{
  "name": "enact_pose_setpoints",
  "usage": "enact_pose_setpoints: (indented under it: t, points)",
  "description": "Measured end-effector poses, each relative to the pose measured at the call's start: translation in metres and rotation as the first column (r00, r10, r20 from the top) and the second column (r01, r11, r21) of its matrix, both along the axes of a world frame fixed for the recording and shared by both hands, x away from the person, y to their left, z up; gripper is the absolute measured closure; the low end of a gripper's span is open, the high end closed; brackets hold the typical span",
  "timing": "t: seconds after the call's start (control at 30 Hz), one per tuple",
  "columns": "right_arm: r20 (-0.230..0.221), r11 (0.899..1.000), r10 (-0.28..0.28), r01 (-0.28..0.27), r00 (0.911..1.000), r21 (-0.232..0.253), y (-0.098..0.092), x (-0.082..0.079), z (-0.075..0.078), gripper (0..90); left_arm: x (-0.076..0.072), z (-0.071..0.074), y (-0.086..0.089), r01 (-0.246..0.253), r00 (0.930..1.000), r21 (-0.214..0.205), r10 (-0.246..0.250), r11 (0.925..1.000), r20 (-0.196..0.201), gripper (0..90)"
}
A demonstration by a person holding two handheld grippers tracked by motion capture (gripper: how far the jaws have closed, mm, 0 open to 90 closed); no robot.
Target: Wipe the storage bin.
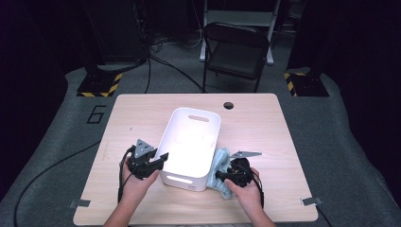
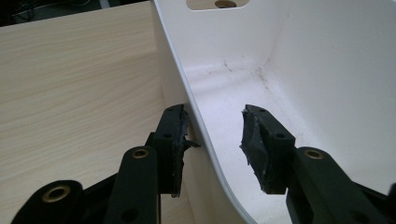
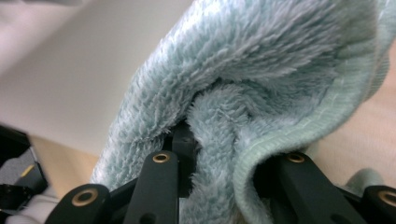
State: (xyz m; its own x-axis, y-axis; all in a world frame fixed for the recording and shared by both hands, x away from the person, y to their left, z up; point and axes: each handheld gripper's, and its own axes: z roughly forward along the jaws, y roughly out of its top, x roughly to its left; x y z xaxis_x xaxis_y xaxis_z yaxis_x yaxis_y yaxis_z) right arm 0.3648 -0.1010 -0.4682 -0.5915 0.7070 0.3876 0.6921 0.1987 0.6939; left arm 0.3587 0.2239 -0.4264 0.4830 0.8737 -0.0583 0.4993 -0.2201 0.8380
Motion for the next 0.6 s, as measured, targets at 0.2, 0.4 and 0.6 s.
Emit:
enact_pose_setpoints:
  t: [0.2, 0.4, 0.6]
  points:
    - [0.088, 0.998, 0.022, -0.026, 0.9959, 0.054, -0.004, -0.013, 0.032, 69.8, 0.0, 0.0, 0.0, 0.008, 0.9999, 0.0, -0.008, 1.0, -0.014, 57.2]
    - [0.129, 0.994, 0.032, -0.044, 0.9911, 0.095, -0.008, -0.02, 0.051, 69.3, 0.001, 0.0, -0.001, 0.01, 0.9998, 0.001, -0.01, 0.9999, -0.016, 55.8]
    - [0.103, 0.99, 0.013, -0.027, 0.9946, 0.138, -0.006, -0.018, 0.044, 68.5, -0.001, 0.0, -0.002, 0.0, 0.9999, 0.002, 0.0, 1.0, -0.012, 55.9]
